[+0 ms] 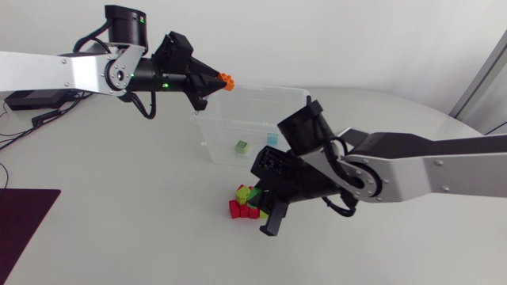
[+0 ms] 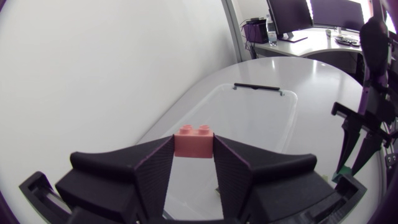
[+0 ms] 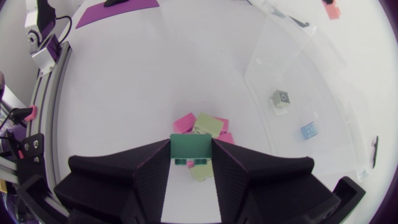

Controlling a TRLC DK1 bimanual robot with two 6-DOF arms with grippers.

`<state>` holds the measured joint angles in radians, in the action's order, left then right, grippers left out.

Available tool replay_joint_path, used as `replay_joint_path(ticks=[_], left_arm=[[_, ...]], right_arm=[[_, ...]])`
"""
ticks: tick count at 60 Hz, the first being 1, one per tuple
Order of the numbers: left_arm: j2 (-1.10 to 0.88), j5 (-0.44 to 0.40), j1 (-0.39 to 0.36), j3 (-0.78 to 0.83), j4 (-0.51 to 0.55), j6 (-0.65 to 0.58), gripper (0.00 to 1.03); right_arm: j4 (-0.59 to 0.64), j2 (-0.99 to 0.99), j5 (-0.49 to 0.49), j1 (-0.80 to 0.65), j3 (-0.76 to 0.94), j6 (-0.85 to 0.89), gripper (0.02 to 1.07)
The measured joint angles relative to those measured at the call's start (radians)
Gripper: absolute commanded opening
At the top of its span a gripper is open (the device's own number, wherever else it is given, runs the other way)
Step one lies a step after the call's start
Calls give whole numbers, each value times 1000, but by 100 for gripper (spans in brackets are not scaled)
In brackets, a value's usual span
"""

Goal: Pick up the duplo bricks and place them in the container

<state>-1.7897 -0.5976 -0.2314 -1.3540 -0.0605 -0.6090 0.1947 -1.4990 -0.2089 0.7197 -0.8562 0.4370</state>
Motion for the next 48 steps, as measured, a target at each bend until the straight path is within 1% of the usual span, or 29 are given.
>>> replay_joint_path(ticks=[2,6,9,10,13,20,24,31,40,48], left_arm=[[-10,10,-5,0,-6,8,44],[-31,37,-15,0,-14,28,67],[-40,48,-20,0,-12,39,80],[-45,54,-23,0,-12,45,88],[-47,58,-26,0,-1,56,98],[-42,62,-27,0,42,89,99],[-19,65,-27,11,72,97,99],[85,69,-24,74,135,106,99],[216,74,-22,156,210,112,99],[257,88,-31,214,307,112,99]], right_arm=[[12,19,0,-2,0,0,15],[37,60,0,-7,0,0,15],[57,84,0,-16,0,0,15],[71,99,0,-23,-2,1,15],[92,120,0,-40,-9,1,15],[140,164,-1,-108,-74,13,15],[147,171,-8,-146,-121,19,15],[145,172,-24,-196,-174,20,15],[131,152,-31,-225,-214,20,15],[93,85,-34,-243,-270,32,15]])
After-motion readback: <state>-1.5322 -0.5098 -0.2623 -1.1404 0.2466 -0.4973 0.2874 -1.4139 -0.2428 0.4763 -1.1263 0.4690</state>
